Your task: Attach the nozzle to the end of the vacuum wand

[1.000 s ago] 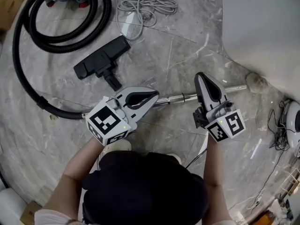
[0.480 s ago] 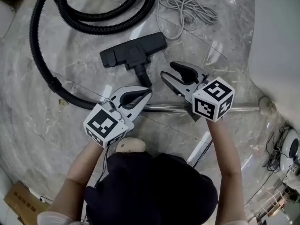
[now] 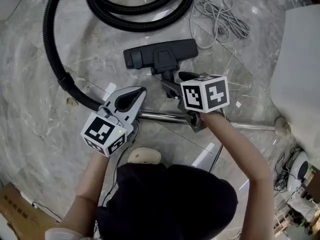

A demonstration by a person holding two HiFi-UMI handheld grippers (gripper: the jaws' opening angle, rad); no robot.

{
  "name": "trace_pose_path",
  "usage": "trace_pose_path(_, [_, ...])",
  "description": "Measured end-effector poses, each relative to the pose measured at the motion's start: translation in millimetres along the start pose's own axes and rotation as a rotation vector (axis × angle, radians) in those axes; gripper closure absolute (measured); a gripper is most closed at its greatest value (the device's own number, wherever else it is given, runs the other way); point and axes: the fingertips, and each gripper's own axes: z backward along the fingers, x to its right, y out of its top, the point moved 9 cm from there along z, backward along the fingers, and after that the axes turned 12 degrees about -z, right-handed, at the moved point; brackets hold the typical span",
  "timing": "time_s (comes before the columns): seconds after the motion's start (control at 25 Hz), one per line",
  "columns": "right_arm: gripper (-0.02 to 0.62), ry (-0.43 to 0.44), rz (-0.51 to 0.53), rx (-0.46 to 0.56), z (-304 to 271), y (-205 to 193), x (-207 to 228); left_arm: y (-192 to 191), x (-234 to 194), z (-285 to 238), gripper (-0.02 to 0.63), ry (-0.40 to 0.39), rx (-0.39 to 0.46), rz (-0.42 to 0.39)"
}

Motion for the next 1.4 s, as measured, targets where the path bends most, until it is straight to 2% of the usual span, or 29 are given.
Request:
trace_pose_path(0.12, [0.321,-0.003,-0.156,-0.106,-20,1,3,-5,-4,3,0.598,0.003,0.015,0.013])
trace_pose_path(0.2, [0.321,-0.001,-0.218,-0.146,-30,1,6,-8,-7,4,0.598,0.002,0.018,0.011])
trace_pose_path(0.44, [0.326,0.018,-0.278,-0.214,-43,3,10,-14,-12,2,0.598,-0.014,0.009,0.009])
trace_pose_path(0.56, [0.38,0.084,-0.251,-0.22,-42,2,17,-14,-10,-1,0.598,-0.029,-0.003,-0.012])
trace_pose_path(0.72, [0.394,0.209,-0.248,-0.161,-44,3,21,-14,-8,-2,0.598,-0.031,-0.013,-0.019])
trace_pose_path(0.84, [0.394,0.248,-0.262,-0.12,-41,3,22,-12,-3,-4,0.597,-0.044,-0.023,-0.032])
trace_pose_path(1.08, [0.396,0.233,-0.247,-0.073,-16,-3,27,-8,13,-10,0.597,-0.066,-0.048,-0.074])
trace_pose_path(1.28, [0.396,0.199,-0.219,0.029,16,2,33,-10,22,-17,0.598,-0.101,-0.052,-0.102])
trace_pose_path(1.4, [0.396,0.189,-0.237,0.093,38,5,38,-13,27,-19,0.598,-0.13,-0.048,-0.116])
